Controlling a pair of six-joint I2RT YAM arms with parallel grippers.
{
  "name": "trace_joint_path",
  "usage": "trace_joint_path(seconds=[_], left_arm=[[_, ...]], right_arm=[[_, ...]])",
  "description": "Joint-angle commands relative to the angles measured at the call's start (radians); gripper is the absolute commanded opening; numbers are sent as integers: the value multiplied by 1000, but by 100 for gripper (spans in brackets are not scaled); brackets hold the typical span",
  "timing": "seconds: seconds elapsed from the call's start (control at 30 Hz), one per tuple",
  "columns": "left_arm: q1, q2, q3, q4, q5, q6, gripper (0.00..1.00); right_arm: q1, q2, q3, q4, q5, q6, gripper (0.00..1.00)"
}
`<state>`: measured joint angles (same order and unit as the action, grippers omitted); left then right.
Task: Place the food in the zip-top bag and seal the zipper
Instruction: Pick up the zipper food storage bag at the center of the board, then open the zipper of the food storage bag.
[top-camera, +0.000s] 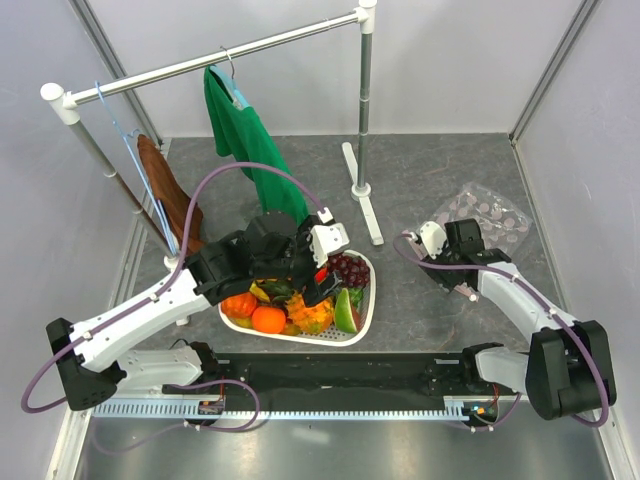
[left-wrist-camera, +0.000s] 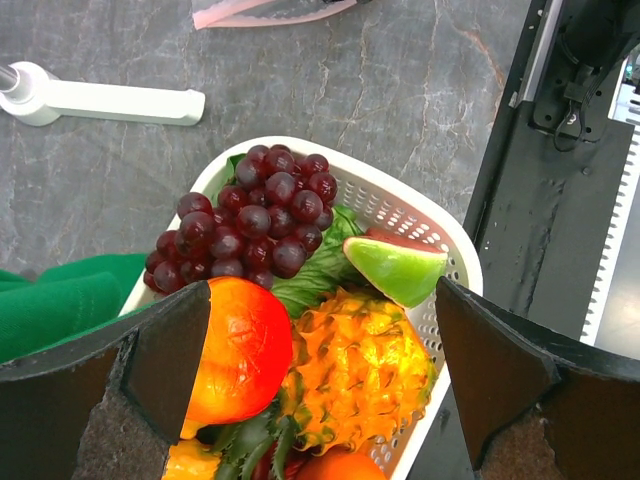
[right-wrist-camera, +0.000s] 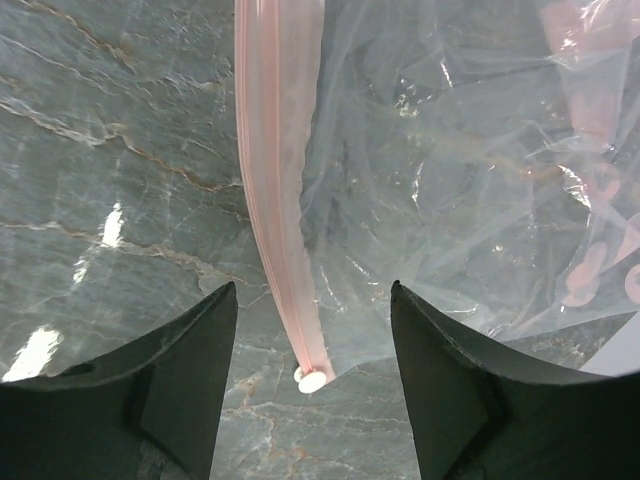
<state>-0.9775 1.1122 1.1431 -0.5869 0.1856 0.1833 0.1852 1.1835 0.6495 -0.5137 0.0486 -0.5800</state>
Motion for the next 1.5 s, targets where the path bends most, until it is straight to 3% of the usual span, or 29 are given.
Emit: trace_joint_path(seconds=[0.0, 0.17, 0.27, 0.3, 0.33, 0.4, 0.7, 0.93, 1.07, 1.47], left_arm=[[-6, -22, -11, 47, -9, -39, 100], [-6, -29, -28, 50, -8, -38, 100], [-4, -28, -31, 51, -8, -42, 100], [-4, -28, -31, 55, -8, -47, 100], [-4, -28, -32, 56, -9, -51, 100], [-4, -28, -29, 70, -9, -67, 100], [-6, 128, 145, 108, 20, -208, 99], [-6, 342, 358, 113, -84, -384, 98], [-4, 451, 487, 93, -156, -514, 96], [8, 627, 581, 82, -176, -679, 95]], right_arm=[[-1, -4, -40, 125, 45, -34, 70], [0, 24, -56, 176, 82, -37, 55], [0, 31, -56, 179, 80, -29, 33], [0, 34, -54, 175, 76, -24, 18], [0, 34, -44, 167, 77, -14, 10], [-1, 22, -21, 132, 80, 12, 0], [-19, -77, 311, -143, -38, 301, 0], [-90, -64, 507, -299, -176, 483, 0], [-102, -87, 533, -333, -265, 575, 0], [-102, -215, 484, -350, -492, 792, 0]])
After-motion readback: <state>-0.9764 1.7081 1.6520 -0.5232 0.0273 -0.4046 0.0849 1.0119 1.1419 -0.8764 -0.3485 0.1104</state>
